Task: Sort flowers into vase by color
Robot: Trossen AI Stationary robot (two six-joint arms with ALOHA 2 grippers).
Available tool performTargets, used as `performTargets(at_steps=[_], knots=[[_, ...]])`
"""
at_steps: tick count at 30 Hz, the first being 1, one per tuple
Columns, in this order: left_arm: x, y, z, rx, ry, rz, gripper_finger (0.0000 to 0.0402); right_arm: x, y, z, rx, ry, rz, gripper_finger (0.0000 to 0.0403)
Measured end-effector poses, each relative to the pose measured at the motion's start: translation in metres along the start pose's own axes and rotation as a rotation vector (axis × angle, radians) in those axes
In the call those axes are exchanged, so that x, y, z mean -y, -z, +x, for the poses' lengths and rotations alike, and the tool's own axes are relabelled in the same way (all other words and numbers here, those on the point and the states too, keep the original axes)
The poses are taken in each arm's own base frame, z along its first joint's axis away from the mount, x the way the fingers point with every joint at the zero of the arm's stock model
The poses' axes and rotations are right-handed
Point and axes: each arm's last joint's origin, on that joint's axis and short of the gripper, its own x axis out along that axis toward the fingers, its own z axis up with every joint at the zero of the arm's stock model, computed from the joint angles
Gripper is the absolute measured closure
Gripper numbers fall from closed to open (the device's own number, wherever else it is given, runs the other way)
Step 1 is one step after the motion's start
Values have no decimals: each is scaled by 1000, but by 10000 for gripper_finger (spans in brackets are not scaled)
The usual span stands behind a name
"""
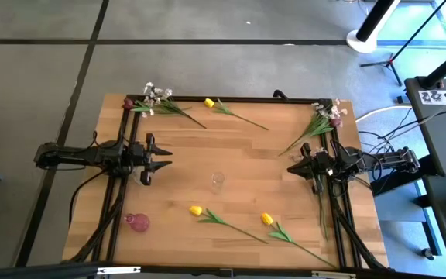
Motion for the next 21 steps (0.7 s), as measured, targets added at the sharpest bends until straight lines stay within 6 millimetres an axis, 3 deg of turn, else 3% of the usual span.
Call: performTargets(at_steps=[4, 12, 21], knots=[[0, 0, 0, 0, 0, 0, 259, 0, -4, 0, 38, 2, 12, 379], [0, 0, 0, 0, 0, 0, 259, -1, -21, -2, 184, -15, 328, 379], [0, 0, 0, 0, 0, 0, 259, -6, -22, 9, -61, -124, 473, 379]])
